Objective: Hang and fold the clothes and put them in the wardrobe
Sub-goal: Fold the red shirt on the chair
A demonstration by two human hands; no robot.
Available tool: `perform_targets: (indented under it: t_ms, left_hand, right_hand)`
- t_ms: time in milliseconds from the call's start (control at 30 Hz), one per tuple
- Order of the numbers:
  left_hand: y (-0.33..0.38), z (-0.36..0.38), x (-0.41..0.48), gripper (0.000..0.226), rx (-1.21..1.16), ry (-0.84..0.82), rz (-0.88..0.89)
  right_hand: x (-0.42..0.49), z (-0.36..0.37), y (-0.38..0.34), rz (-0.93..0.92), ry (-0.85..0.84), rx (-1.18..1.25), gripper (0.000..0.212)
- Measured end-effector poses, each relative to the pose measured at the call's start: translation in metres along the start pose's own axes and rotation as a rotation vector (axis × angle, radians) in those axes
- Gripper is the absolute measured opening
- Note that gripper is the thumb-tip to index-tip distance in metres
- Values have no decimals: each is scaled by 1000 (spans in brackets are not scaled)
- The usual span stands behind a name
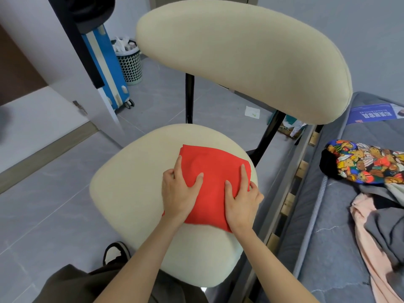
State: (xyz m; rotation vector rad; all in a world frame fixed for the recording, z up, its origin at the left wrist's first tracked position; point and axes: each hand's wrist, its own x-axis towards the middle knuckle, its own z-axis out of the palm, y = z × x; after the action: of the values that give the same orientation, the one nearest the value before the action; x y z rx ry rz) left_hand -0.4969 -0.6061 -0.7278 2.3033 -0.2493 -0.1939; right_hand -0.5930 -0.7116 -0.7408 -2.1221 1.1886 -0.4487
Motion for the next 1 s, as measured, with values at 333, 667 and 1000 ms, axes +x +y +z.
perform_targets:
  t_ms: [333,667,1000]
  left_hand:
    - [1,-2,-1,81,127,-126,-55]
    - [-17,-3,29,72,-91,-208,-20]
    - [8,-120,56,68,-374,-293,-65]
  right_hand:
    - [-5,0,-2,44,18,0,59]
    - [16,-4,-7,11,-80,93,62]
    - [8,-36,-133,-38,-218,172,72]
